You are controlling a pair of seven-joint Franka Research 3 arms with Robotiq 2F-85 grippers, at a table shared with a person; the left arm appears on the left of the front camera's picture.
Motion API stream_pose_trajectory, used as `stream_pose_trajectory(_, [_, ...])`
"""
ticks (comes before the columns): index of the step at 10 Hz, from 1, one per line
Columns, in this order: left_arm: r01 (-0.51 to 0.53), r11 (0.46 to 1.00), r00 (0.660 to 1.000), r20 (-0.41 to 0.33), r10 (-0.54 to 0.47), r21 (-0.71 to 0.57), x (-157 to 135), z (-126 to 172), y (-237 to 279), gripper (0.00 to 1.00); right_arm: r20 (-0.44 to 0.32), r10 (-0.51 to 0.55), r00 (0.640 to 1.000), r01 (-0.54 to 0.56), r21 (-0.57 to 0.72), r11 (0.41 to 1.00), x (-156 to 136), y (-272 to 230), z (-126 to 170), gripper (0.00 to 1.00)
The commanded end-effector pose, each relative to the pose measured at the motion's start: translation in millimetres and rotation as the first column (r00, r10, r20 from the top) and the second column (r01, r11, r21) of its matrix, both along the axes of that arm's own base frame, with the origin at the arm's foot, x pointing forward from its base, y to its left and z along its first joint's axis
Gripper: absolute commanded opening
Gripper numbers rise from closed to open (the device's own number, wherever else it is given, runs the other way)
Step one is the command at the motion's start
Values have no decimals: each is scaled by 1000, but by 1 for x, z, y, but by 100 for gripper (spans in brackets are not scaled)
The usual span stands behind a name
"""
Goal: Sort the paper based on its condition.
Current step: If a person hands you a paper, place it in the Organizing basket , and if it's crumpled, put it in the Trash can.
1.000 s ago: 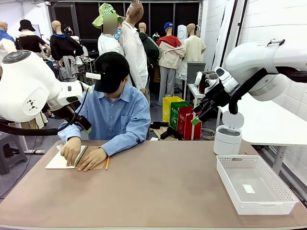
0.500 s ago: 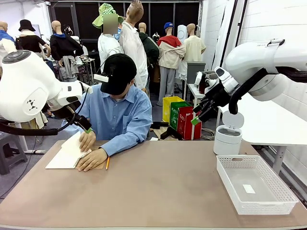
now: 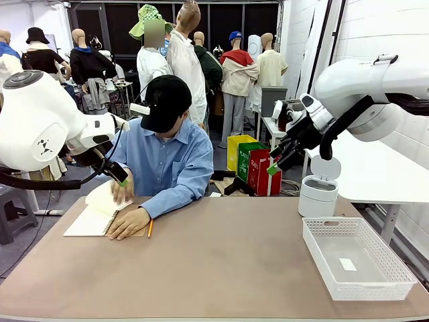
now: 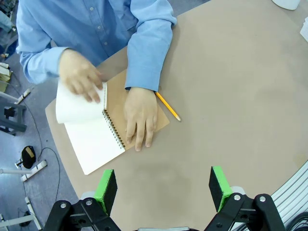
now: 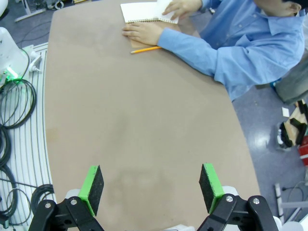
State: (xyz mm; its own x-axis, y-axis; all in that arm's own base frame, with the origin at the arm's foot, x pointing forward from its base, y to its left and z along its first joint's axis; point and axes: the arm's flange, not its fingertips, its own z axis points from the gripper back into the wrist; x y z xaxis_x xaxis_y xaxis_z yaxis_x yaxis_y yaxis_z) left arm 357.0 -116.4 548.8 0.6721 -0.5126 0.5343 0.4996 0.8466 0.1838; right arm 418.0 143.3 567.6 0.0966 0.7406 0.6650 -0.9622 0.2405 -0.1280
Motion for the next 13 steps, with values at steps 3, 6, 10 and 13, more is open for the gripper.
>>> stream_pose_trajectory(3, [0, 1000, 1000, 0, 0, -3, 0, 0, 0, 100, -9, 3, 1000, -3, 17, 1000, 0, 0, 0, 100])
stream_pose_trajectory(6, [0, 1000, 1000, 0, 0, -3, 0, 0, 0, 100, -9, 3, 1000, -3, 17, 1000, 0, 0, 0, 100])
stream_pose_trajectory(10, [0, 1000, 1000, 0, 0, -3, 0, 0, 0, 100, -9, 3, 1000, -3, 17, 1000, 0, 0, 0, 100])
stream_pose_trajectory(13, [0, 1000, 1000, 0, 0, -3, 0, 0, 0, 100, -9, 3, 1000, -3, 17, 1000, 0, 0, 0, 100])
